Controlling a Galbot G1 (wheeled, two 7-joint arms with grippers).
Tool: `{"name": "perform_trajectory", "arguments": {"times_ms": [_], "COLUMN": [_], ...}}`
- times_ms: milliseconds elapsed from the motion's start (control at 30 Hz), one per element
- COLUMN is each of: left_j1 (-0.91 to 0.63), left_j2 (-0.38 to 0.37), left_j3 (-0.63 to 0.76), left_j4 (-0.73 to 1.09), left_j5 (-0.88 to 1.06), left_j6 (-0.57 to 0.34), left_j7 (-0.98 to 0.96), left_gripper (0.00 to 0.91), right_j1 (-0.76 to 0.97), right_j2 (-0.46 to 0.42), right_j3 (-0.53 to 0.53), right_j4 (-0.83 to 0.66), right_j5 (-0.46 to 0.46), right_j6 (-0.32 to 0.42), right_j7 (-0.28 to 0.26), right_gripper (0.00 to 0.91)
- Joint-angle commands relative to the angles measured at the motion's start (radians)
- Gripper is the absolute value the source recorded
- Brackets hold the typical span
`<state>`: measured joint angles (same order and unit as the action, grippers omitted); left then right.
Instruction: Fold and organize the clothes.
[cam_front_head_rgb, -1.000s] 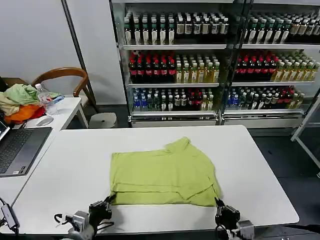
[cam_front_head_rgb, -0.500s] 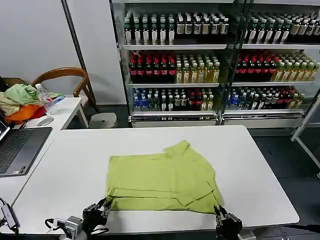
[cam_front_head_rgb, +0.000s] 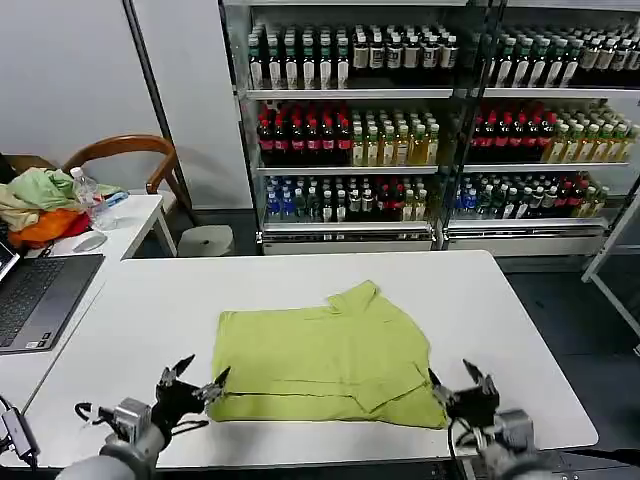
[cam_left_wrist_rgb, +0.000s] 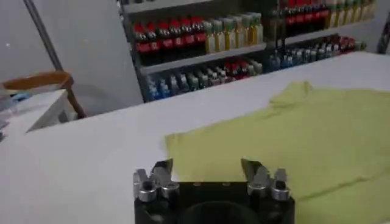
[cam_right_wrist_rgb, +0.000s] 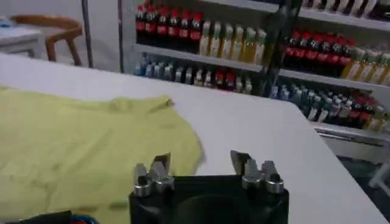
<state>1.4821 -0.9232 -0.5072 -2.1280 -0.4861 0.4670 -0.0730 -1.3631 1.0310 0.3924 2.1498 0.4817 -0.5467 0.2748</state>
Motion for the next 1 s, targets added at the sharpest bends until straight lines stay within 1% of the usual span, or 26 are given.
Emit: {"name": "perform_trajectory", "arguments": {"times_ms": [33,200,367,467,500,600,767,800,1000], "left_j1": [-0.276,-0.370,-0.457,-0.502,-0.510,-0.543,-0.585,-0.593,-0.634], "left_j2": [0.019,0.032,0.026,0.026,0.025,0.017,0.003,-0.001,-0.017], "left_j3": [0.054,0.110,0.176,0.227,0.238,0.264,0.291,0.295,0.336], "left_j4": [0.192,0.302,0.409,0.477,0.492,0.553,0.611,0.619,0.684], "left_j5": [-0.055,-0.102,-0.099,-0.100,-0.102,-0.108,-0.110,-0.109,-0.102], "left_j6": [-0.038,-0.035,-0.042,-0.058,-0.069,-0.075,-0.084,-0.084,-0.102], "left_j7": [0.042,0.056,0.061,0.064,0.068,0.078,0.093,0.096,0.108], "left_gripper": [0.907,0.907,0.907,0.907,0.907,0.907,0.907,0.907,0.907], "right_j1": [0.377,0.546,0.634,0.673,0.705,0.781,0.839,0.847,0.862], "right_j2": [0.034,0.096,0.159,0.188,0.212,0.256,0.293,0.306,0.358], "right_j3": [-0.138,-0.225,-0.260,-0.271,-0.281,-0.304,-0.322,-0.322,-0.320], "right_j4": [-0.221,-0.422,-0.549,-0.620,-0.681,-0.781,-0.887,-0.911,-0.997], "right_j5": [0.098,0.080,0.074,0.075,0.074,0.058,0.025,0.017,0.002], "right_j6": [-0.032,-0.032,-0.031,-0.031,-0.031,-0.025,-0.003,0.011,0.030], "right_j7": [0.022,0.022,0.033,0.019,-0.001,-0.013,-0.052,-0.059,-0.067], "right_gripper": [0.907,0.907,0.907,0.907,0.907,0.907,0.907,0.907,0.907]}}
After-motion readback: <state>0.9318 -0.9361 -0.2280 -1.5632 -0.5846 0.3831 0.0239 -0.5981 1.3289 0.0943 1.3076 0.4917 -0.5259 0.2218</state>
